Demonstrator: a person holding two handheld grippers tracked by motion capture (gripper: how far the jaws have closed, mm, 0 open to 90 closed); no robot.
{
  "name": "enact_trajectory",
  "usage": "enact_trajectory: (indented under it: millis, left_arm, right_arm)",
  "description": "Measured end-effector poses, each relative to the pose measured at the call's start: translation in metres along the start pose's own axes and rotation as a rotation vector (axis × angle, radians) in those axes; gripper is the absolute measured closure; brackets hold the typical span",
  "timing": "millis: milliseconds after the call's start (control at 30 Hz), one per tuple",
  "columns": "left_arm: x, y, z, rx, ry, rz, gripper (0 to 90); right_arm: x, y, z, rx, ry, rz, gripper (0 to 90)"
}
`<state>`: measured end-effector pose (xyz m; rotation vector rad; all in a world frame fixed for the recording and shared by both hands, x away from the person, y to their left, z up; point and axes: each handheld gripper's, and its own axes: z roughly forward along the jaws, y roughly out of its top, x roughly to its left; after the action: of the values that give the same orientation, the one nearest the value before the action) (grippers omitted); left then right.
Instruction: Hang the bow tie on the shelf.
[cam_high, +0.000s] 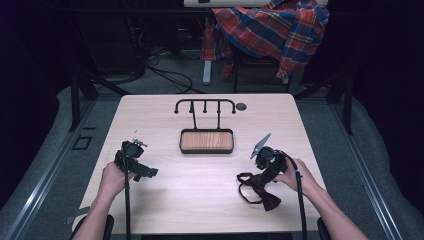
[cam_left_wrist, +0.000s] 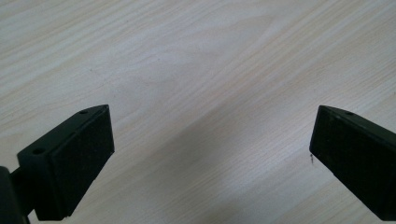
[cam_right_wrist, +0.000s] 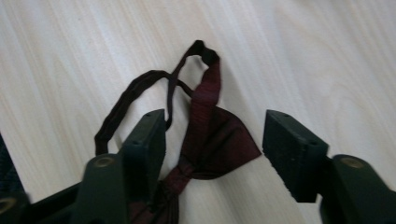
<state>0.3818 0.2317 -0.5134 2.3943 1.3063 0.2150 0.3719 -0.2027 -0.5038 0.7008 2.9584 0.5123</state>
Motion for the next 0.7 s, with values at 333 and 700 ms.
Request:
enact_trajectory:
  millis: [333,700]
  left_arm:
    - [0.000,0.001,0.001,0.003,-0.004,0.007,0.0]
    - [0.000,0.001,0.001,0.013,0.001,0.012,0.0]
  right_arm:
    - [0.012,0.010,0.021,0.123,-0.051,-0.043,56.4]
    - [0.012,0.011,0.031,0.166,-0.078,-0.046,76.3]
